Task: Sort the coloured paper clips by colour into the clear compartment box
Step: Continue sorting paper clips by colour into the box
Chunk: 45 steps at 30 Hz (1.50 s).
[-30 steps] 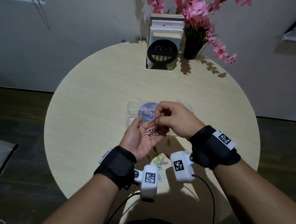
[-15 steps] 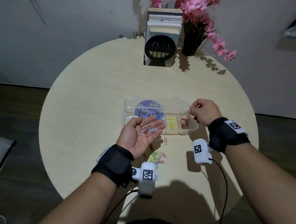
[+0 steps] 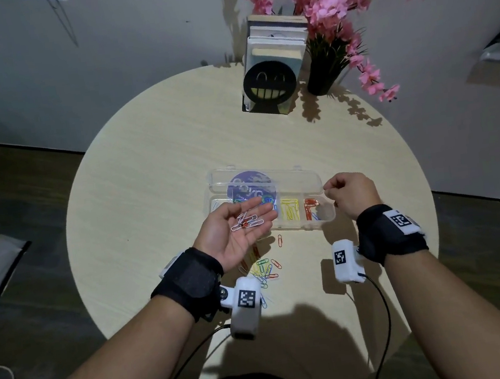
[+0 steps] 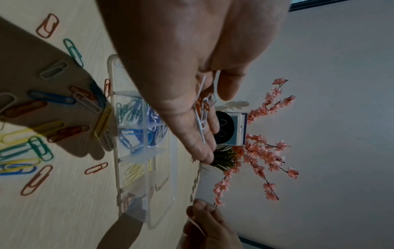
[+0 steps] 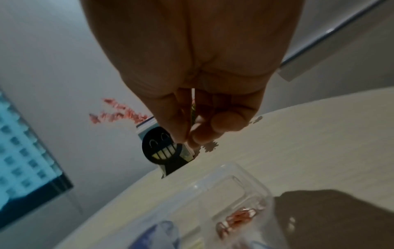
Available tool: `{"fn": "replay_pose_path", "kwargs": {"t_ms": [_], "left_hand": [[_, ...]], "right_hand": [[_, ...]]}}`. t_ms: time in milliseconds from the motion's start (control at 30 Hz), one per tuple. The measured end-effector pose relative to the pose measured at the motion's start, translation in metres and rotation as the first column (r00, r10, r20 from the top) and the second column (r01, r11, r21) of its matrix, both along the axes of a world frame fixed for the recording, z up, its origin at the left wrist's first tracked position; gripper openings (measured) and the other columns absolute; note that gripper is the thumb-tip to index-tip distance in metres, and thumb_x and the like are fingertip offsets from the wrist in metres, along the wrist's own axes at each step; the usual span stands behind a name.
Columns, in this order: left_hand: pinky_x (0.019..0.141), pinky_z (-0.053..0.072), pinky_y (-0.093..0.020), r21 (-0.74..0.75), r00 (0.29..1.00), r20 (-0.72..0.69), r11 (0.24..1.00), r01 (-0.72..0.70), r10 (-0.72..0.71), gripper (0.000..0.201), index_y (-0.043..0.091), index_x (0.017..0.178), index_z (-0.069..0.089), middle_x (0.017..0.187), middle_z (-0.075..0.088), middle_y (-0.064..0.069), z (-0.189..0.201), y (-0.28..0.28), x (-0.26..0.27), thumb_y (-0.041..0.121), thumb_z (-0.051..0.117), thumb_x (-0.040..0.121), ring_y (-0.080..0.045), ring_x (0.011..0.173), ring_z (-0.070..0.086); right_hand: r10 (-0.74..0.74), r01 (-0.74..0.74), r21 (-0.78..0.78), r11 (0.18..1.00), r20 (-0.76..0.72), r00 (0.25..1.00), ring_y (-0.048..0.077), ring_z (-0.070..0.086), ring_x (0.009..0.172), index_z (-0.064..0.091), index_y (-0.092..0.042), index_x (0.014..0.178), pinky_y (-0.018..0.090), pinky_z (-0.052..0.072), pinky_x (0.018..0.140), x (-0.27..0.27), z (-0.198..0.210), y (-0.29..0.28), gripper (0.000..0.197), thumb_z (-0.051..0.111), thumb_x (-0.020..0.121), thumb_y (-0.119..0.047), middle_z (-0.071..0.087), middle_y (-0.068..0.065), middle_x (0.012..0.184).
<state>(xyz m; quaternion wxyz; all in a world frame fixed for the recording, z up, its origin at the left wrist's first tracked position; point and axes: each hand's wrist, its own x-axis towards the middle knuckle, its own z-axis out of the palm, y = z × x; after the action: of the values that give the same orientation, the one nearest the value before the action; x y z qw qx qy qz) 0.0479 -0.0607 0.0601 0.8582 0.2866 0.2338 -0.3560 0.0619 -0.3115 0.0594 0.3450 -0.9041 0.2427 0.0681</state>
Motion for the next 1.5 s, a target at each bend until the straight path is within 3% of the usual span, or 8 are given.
{"fn": "replay_pose_path", "kwargs": {"t_ms": [100, 233, 367, 500, 667, 900, 1333, 1500], "left_hand": [[0.082, 0.055, -0.037, 0.049, 1.000, 0.002, 0.999, 0.008, -0.008, 0.033, -0.003, 0.106, 0.063, 0.104, 0.069, -0.022, -0.004, 0.000, -0.002, 0.015, 0.038, 0.093, -0.031, 0.085, 0.071], [0.060, 0.055, -0.025, 0.189, 0.999, 0.016, 0.981, 0.038, -0.042, 0.028, -0.001, 0.104, 0.063, 0.082, 0.070, -0.016, -0.011, -0.006, -0.003, 0.014, 0.041, 0.095, -0.022, 0.065, 0.066], [0.046, 0.049, -0.020, 0.393, 0.994, 0.063, 0.918, 0.055, -0.087, 0.025, -0.002, 0.115, 0.060, 0.077, 0.064, -0.015, -0.021, -0.014, -0.001, 0.006, 0.047, 0.096, -0.015, 0.054, 0.055], [0.041, 0.043, -0.017, 0.509, 0.997, 0.053, 0.861, 0.026, -0.061, 0.026, -0.001, 0.119, 0.056, 0.078, 0.060, -0.015, -0.031, -0.013, 0.007, 0.004, 0.045, 0.096, -0.010, 0.043, 0.052], [0.040, 0.044, -0.017, 0.563, 0.999, 0.009, 0.826, 0.030, -0.042, 0.024, 0.001, 0.117, 0.054, 0.077, 0.062, -0.015, -0.038, -0.007, 0.013, 0.002, 0.043, 0.096, -0.013, 0.048, 0.050], [0.042, 0.045, -0.019, 0.515, 0.999, -0.027, 0.857, 0.037, -0.027, 0.019, 0.001, 0.110, 0.055, 0.076, 0.060, -0.016, -0.038, -0.003, 0.018, 0.004, 0.045, 0.095, -0.013, 0.044, 0.051], [0.045, 0.045, -0.020, 0.524, 0.998, -0.039, 0.849, 0.066, -0.053, 0.027, 0.001, 0.115, 0.056, 0.080, 0.063, -0.018, -0.041, 0.002, 0.018, 0.000, 0.038, 0.094, -0.016, 0.053, 0.050], [0.046, 0.044, -0.020, 0.513, 0.997, -0.034, 0.855, 0.078, -0.070, 0.023, 0.003, 0.113, 0.055, 0.080, 0.063, -0.017, -0.038, 0.000, 0.019, 0.003, 0.040, 0.095, -0.018, 0.057, 0.049]], "right_hand": [[0.193, -0.257, -0.236, 0.937, -0.265, 0.945, 0.028, 0.062, 0.094, 0.072, -0.013, 0.091, 0.027, 0.046, 0.076, 0.003, -0.008, 0.012, 0.016, 0.057, 0.083, -0.011, 0.069, 0.008, 0.098], [0.281, -0.520, -0.357, 0.776, -0.541, 0.792, 0.032, 0.062, 0.099, 0.065, -0.010, 0.108, 0.031, 0.048, 0.078, 0.006, -0.020, 0.029, 0.028, 0.058, 0.083, -0.018, 0.064, 0.013, 0.113], [0.319, -0.630, -0.397, 0.667, -0.613, 0.723, 0.033, 0.060, 0.110, 0.062, -0.005, 0.115, 0.035, 0.048, 0.088, 0.014, -0.028, 0.034, 0.028, 0.047, 0.092, -0.012, 0.061, 0.014, 0.122], [0.362, -0.686, -0.405, 0.604, -0.627, 0.689, 0.031, 0.064, 0.102, 0.065, -0.007, 0.109, 0.033, 0.046, 0.075, 0.027, -0.031, 0.033, 0.026, 0.045, 0.092, -0.009, 0.065, 0.011, 0.115], [0.387, -0.763, -0.411, 0.500, -0.682, 0.621, 0.032, 0.066, 0.098, 0.067, -0.008, 0.103, 0.034, 0.047, 0.071, 0.032, -0.036, 0.032, 0.021, 0.053, 0.087, -0.007, 0.067, 0.011, 0.109], [0.359, -0.776, -0.407, 0.481, -0.716, 0.598, 0.030, 0.068, 0.089, 0.068, -0.007, 0.097, 0.032, 0.048, 0.066, 0.037, -0.042, 0.032, 0.018, 0.058, 0.083, -0.005, 0.068, 0.008, 0.096], [0.315, -0.764, -0.398, 0.507, -0.740, 0.594, 0.024, 0.066, 0.099, 0.067, -0.014, 0.097, 0.030, 0.044, 0.070, 0.041, -0.039, 0.035, 0.016, 0.055, 0.087, -0.012, 0.068, 0.004, 0.105], [0.299, -0.697, -0.355, 0.623, -0.715, 0.631, 0.027, 0.067, 0.081, 0.055, -0.013, 0.068, 0.027, 0.046, 0.063, 0.039, -0.038, 0.023, 0.011, 0.062, 0.077, -0.012, 0.067, 0.004, 0.086]]}}
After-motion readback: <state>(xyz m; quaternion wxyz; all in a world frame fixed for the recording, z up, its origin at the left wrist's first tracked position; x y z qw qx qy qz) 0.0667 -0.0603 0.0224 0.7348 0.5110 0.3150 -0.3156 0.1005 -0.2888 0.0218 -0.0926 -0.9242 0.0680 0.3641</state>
